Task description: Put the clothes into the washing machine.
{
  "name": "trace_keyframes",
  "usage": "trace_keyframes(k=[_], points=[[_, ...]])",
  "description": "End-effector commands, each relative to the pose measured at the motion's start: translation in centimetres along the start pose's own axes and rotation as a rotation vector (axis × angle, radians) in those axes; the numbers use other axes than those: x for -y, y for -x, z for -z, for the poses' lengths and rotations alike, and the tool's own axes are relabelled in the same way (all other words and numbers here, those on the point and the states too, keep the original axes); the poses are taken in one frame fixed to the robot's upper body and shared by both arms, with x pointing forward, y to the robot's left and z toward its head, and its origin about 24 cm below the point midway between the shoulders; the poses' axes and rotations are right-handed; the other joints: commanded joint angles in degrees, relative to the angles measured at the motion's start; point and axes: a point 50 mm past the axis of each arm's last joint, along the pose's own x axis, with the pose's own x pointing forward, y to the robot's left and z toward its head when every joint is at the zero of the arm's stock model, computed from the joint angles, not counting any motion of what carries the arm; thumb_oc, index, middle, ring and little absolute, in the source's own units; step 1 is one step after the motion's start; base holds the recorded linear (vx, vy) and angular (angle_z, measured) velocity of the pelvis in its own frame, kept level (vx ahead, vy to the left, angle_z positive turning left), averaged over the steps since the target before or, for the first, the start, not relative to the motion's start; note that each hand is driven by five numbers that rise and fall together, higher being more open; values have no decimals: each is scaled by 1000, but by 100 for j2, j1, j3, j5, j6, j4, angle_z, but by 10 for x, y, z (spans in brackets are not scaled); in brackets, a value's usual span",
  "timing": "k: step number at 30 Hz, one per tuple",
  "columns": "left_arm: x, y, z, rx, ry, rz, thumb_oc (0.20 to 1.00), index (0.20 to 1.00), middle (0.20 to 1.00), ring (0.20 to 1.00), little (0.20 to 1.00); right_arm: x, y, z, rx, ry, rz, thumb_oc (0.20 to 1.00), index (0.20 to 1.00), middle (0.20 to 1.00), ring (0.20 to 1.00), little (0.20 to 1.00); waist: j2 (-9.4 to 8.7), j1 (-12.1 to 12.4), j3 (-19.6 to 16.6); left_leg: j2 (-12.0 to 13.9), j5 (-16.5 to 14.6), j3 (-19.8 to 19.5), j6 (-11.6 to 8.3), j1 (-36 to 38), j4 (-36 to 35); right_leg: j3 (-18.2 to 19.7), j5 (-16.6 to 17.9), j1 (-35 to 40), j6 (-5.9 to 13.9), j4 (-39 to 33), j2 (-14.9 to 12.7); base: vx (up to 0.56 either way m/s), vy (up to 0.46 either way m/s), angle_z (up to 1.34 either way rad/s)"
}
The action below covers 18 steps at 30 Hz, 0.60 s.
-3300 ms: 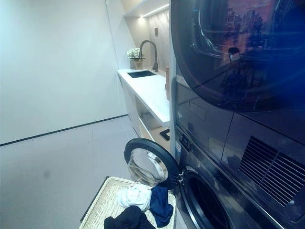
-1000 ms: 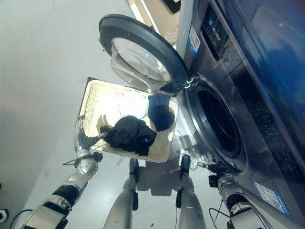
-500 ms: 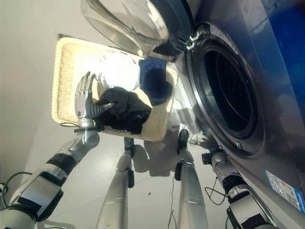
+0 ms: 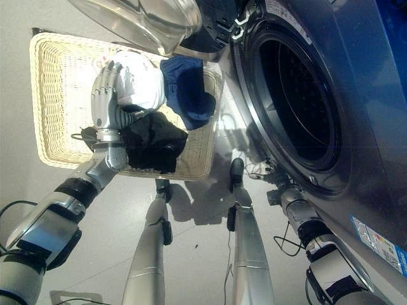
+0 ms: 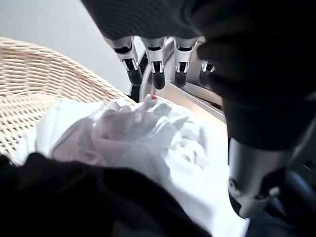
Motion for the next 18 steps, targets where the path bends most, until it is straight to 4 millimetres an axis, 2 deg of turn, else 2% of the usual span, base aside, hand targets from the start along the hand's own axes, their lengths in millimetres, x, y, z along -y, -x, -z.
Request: trace_keyframes(k=[1, 10, 13, 18], points=[[-26, -28, 3, -42, 37, -135, 1000, 1000, 1000, 1000, 1000, -9, 2, 0, 17, -15, -28, 1000, 1000, 1000, 1000, 1000, -286, 48, -110, -440, -315, -129, 253, -416, 798, -196, 301, 101, 414, -178, 339, 0, 0, 0], [-30, -39, 5, -89, 17, -121, 1000, 1000, 1000, 1000, 1000, -14, 0, -8, 38, -18, -39, 1000, 1000, 1000, 1000, 1000, -379, -2, -110, -430, -321, -159, 235, -476, 767, -217, 327, 59, 418, -237, 386, 0, 0, 0], [-32, -40, 12, -145, 21, -108, 1000, 1000, 1000, 1000, 1000, -15, 0, -8, 44, -13, -47, 1000, 1000, 1000, 1000, 1000, -422, -39, -110, -418, -309, -166, 236, -494, 749, -199, 329, 40, 414, -249, 420, 0, 0, 0], [-26, -37, 18, -198, 30, -7, 1000, 1000, 1000, 1000, 1000, -19, 0, -8, 51, -18, -52, 1000, 1000, 1000, 1000, 1000, -468, -51, -110, -423, -300, -178, 240, -515, 720, -217, 349, 40, 425, -293, 442, 0, 0, 0]])
